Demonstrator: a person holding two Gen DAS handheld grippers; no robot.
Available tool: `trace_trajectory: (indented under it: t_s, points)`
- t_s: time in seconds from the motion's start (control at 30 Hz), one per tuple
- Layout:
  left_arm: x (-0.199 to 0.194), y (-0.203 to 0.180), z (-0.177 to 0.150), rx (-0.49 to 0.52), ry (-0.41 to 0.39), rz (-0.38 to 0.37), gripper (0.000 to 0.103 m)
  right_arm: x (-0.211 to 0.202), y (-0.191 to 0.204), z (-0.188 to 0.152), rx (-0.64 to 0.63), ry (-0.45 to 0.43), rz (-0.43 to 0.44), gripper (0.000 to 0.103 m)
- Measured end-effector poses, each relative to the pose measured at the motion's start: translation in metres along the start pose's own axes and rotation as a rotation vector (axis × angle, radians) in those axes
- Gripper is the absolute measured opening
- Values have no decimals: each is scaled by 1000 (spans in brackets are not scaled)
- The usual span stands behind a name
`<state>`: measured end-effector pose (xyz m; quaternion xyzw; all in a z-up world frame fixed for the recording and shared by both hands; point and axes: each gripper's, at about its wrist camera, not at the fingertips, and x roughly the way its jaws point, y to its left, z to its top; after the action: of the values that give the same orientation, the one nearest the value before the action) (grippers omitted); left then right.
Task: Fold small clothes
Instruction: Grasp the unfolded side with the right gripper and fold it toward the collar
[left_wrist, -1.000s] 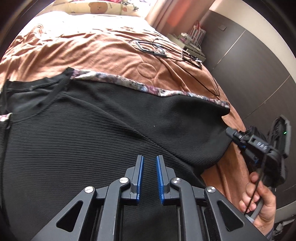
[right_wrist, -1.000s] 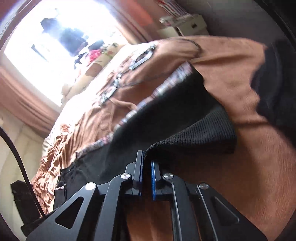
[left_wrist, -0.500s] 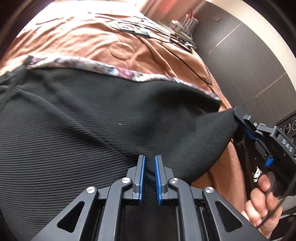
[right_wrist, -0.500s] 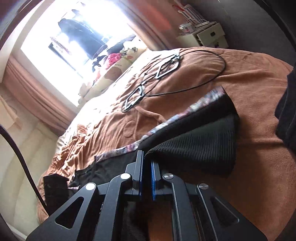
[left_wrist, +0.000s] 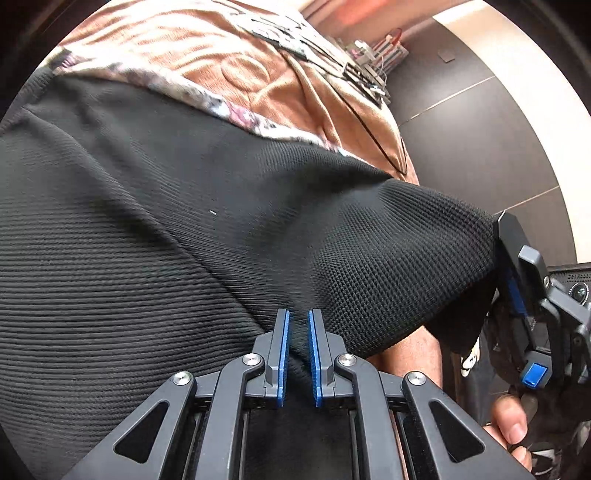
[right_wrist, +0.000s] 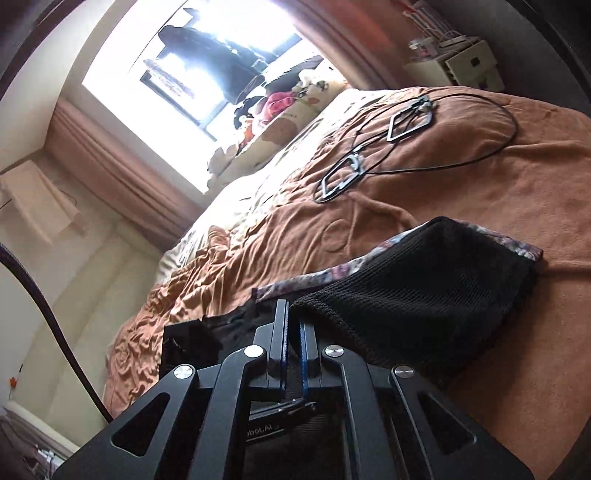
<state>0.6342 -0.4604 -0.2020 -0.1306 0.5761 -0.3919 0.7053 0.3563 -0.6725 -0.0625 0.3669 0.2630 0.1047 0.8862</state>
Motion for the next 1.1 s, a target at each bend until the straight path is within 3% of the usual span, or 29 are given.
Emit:
trace_trajectory:
  t_s: [0.27,0.6,0.9,0.97,1.0,1.03,1.1]
  points:
    - [-63,30,8,-29,-88,124,11,15,21,-11,-68,83,25,2]
    - [-121,52,-5,-55,-150,209,11,46,49,-26,-137,246,21,2]
    - [-153,53,-14,-50,-182,264,11,83,60,-40,-164,425,-67,3]
    - [-157,52,-16,-59,-191,276,11,89,53,-38,-133,469,-112,10]
    - [-158,52,-17,-65,-192,275,11,90,50,-36,-122,483,-137,29]
    - [-158,51,-17,-69,-190,272,12,89,46,-34,-109,482,-147,54]
    - [-158,47,-19,-59,-187,276,12,81,42,-26,-85,456,-136,70]
